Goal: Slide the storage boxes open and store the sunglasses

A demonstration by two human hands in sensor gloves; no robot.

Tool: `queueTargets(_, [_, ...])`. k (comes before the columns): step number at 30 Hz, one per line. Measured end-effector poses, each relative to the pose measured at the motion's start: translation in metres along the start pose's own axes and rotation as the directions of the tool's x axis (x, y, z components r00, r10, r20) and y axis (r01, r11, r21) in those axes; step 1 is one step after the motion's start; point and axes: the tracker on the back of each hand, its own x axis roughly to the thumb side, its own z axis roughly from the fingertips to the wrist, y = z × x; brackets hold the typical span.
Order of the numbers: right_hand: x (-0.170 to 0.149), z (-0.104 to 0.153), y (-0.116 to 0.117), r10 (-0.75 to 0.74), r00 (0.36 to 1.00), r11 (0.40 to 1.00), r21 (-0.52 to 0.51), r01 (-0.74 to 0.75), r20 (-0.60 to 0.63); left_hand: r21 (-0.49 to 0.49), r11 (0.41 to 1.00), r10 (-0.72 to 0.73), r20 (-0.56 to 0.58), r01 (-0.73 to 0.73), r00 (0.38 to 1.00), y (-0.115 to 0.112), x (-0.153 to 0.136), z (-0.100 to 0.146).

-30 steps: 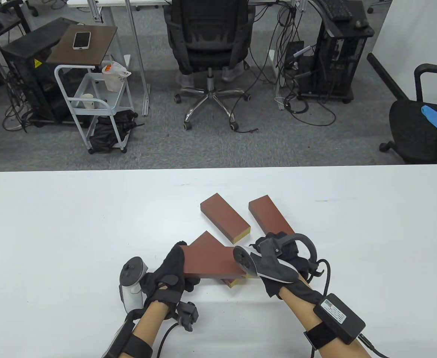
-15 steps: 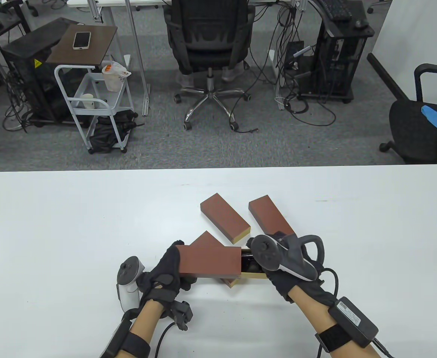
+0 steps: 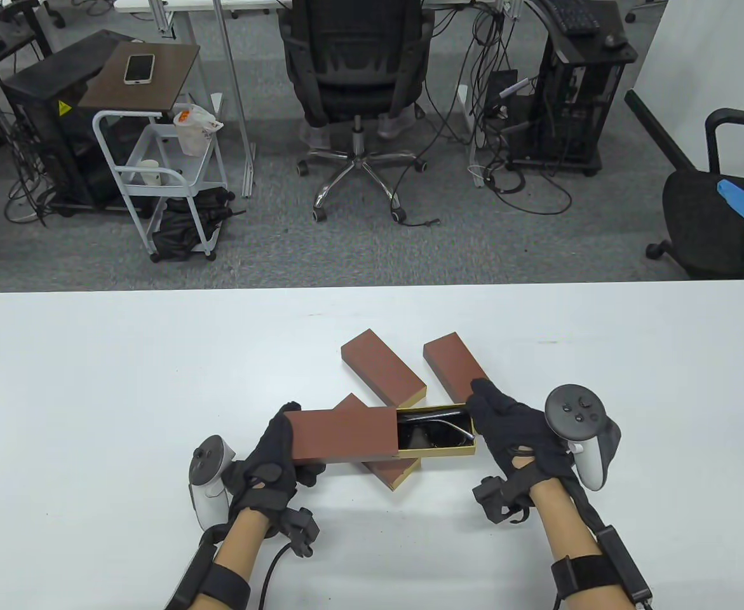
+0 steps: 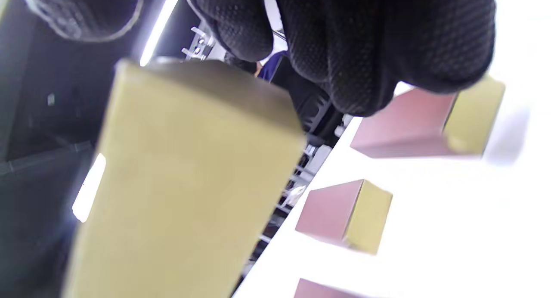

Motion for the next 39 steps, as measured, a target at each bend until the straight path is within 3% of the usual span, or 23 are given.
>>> queueTargets(3, [-0.014,0.002,0.009,-0.181,0.983,0.983,0.026,0.182,-0.012,-0.003,1.0,0.0,0.003,0.0,1.0,-0.002,-0.001,-0.001])
queueTargets(7, [-0.022,0.005,0.014,-0.26,0.966,0.966,-0.014,0.26,-0.001,0.01,1.0,-0.012,0.003,0.012,1.0,-0.002,-0.002,0.0])
queueTargets(25, [-0.037,0.013,0.004,-0.138,0.99,0.985,-0.108,0.137,-0.003,-0.031,0.997,-0.067,-0.017,0.067,0.998,-0.011,-0.007,-0.001])
queueTargets(34, [-0.029,0.025,0.002,-0.062,0.998,0.961,-0.27,0.067,0.026,-0.034,0.997,-0.063,-0.02,0.062,0.998,-0.019,-0.006,0.001])
queueTargets(36, [-0.027,0.025,0.004,-0.074,0.994,0.968,-0.235,0.091,0.08,-0.044,0.998,-0.044,-0.026,0.043,0.999,-0.022,-0.006,0.002])
queueTargets(39, [-0.029,0.024,0.013,-0.23,0.964,0.967,-0.082,0.242,0.132,-0.063,0.998,-0.005,-0.042,0.002,0.999,-0.029,-0.008,0.002])
